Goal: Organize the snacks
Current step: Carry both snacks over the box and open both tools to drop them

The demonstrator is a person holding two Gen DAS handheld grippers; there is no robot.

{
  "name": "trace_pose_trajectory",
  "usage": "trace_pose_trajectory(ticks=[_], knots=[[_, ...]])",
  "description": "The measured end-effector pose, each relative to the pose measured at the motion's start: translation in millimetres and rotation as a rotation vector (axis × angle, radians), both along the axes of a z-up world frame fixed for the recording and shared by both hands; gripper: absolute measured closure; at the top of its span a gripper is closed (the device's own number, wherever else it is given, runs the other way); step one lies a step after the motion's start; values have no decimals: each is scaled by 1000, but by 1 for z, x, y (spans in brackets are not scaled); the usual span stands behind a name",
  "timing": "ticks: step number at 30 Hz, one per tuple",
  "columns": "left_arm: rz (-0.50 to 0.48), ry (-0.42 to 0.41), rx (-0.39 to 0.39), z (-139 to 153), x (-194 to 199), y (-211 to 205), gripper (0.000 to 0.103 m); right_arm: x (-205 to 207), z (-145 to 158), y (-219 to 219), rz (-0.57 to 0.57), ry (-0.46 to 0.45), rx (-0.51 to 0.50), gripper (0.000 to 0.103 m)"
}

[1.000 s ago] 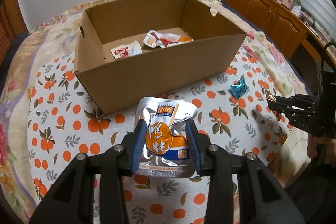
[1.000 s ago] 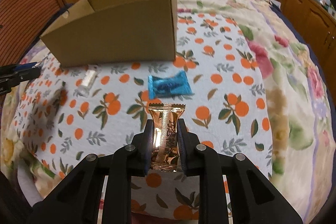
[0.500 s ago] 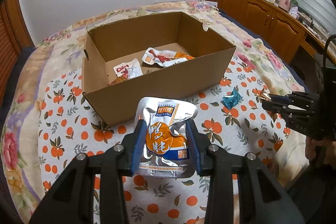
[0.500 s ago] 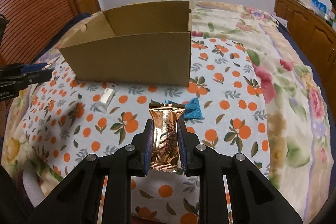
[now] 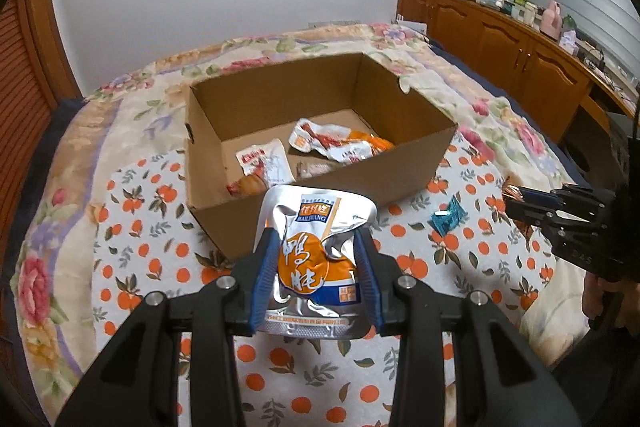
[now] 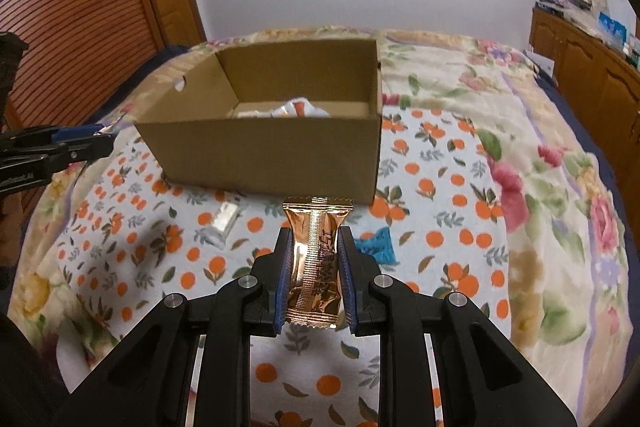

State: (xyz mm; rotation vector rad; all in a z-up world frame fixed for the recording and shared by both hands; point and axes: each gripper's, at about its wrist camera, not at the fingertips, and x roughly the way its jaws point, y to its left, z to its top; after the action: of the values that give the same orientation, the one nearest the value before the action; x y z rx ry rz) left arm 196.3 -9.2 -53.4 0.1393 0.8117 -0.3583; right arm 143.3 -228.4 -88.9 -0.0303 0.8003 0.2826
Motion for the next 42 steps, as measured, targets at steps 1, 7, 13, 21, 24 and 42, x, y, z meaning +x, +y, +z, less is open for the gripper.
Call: trace_pose_trajectory(ticks=[1,7,13,21,24,42], knots=[[6,-9,-7,5,0,2,66,0,4,1,5,-8,-2,83],[33,-43,-34,28,10,9,66,11,18,12,35,-40,-55,83],[41,-64,-57,46,33,7,66,37,36,22,59,-65,-44,83],[63,-52,-77,37,82,-2,66,89,57,46,96,-95,-49,83],[71,-46,-80,26,102,-3,66,109,61,52,108,-97,-45,83],[71,74,-67,-36,155,1,66,174,7,90,147,-20,-75,83]])
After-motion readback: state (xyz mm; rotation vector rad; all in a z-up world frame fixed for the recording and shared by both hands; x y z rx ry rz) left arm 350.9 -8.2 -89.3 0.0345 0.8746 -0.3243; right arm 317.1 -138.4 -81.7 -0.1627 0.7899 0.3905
